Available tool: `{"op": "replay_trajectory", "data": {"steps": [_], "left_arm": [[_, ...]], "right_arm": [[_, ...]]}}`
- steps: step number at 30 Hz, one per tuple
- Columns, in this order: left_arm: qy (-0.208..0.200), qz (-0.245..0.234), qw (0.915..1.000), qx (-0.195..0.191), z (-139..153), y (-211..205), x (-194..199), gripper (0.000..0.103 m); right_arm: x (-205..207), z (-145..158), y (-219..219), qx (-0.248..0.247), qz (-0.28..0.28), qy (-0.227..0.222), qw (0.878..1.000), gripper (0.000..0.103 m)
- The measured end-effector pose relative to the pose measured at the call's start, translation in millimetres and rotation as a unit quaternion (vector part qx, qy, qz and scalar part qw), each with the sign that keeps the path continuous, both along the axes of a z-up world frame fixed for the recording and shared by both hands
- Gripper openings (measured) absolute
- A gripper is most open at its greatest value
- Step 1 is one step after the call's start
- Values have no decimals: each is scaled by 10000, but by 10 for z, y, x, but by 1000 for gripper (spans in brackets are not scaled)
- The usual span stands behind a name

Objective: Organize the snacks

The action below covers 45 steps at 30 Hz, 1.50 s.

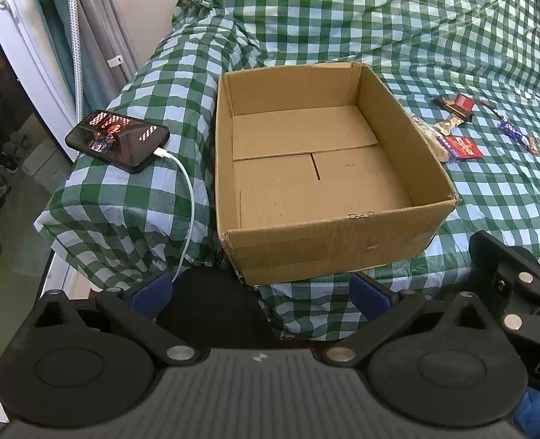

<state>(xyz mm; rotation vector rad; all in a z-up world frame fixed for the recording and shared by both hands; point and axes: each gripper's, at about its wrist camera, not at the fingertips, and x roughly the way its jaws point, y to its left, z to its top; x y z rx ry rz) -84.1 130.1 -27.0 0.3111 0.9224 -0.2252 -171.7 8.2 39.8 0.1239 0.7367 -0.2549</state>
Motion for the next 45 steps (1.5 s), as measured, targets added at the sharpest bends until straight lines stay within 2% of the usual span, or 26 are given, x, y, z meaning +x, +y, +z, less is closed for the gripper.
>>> {"op": "replay_trajectory", "data": {"steps": [7, 14, 18, 24, 27, 29, 34, 40, 45], "left_arm": [[80, -21, 9999, 77, -44, -42, 51, 103], [210, -77, 9995, 215, -96, -171, 124, 103], [276, -163, 9993, 166, -77, -291, 187, 103], [283, -374, 9988, 141, -32, -683, 307, 103], [319, -477, 9983, 128, -15, -902, 387, 103], [318, -508, 9981, 117, -1, -1030, 443, 103], [265, -535, 9980, 202, 22, -1356, 651, 103], [191, -502, 9981, 308, 32, -1670, 981, 103], [212, -450, 9981, 375, 2, -1863, 1285, 103]], "right_arm": [[2, -99, -83, 266, 95, -329, 9991, 103], [39, -196, -155, 281, 65, -311, 9991, 103], [65, -242, -285, 386, -123, -275, 9988, 103], [50, -377, -679, 777, -666, -233, 9945, 103], [16, -566, -951, 961, -998, -208, 9901, 103], [4, -706, -1148, 920, -1117, -366, 9888, 103], [16, -1122, -1862, 1138, -1800, -405, 9762, 103], [485, -1366, -2419, 1392, -2380, -312, 9607, 103], [1156, -1661, -2797, 1455, -2571, -165, 9552, 103]]}}
